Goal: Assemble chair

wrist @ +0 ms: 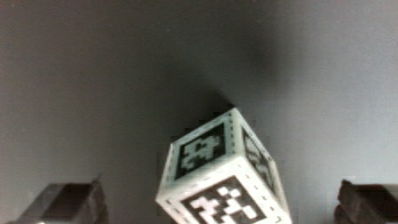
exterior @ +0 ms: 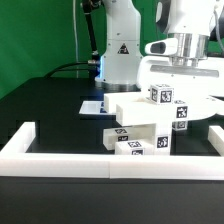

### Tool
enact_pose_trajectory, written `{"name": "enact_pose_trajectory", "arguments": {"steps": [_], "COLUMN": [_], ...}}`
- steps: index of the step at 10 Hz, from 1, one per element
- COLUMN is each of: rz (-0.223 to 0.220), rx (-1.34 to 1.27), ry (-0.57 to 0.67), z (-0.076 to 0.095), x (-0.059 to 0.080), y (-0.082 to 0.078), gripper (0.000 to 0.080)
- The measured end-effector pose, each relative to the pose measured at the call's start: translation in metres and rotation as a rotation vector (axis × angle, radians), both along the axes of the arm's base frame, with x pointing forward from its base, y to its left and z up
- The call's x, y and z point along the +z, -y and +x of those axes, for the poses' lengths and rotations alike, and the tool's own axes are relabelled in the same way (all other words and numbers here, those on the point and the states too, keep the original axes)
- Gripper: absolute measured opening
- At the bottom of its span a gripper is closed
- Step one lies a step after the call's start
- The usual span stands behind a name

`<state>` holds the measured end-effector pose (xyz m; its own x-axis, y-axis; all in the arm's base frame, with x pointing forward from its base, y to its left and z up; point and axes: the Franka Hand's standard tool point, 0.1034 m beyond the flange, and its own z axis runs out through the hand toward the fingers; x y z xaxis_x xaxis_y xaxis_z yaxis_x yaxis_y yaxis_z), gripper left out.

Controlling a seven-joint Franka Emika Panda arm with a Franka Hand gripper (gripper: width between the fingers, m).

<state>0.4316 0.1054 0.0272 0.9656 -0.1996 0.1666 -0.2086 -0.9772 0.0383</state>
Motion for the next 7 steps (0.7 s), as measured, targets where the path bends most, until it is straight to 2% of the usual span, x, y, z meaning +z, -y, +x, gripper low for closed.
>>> {"name": "enact_pose_trajectory", "arguments": {"steps": [6,7], "rz": [-0.002,-0.002], "rx": [0.007,0.007], "ry": [0.008,0.008], "z": [0.0086,0.0086], "x": [-0.0017,-0.0017], "y": [-0.0045,-0.0045], "gripper": [0.0649,0.0521]}}
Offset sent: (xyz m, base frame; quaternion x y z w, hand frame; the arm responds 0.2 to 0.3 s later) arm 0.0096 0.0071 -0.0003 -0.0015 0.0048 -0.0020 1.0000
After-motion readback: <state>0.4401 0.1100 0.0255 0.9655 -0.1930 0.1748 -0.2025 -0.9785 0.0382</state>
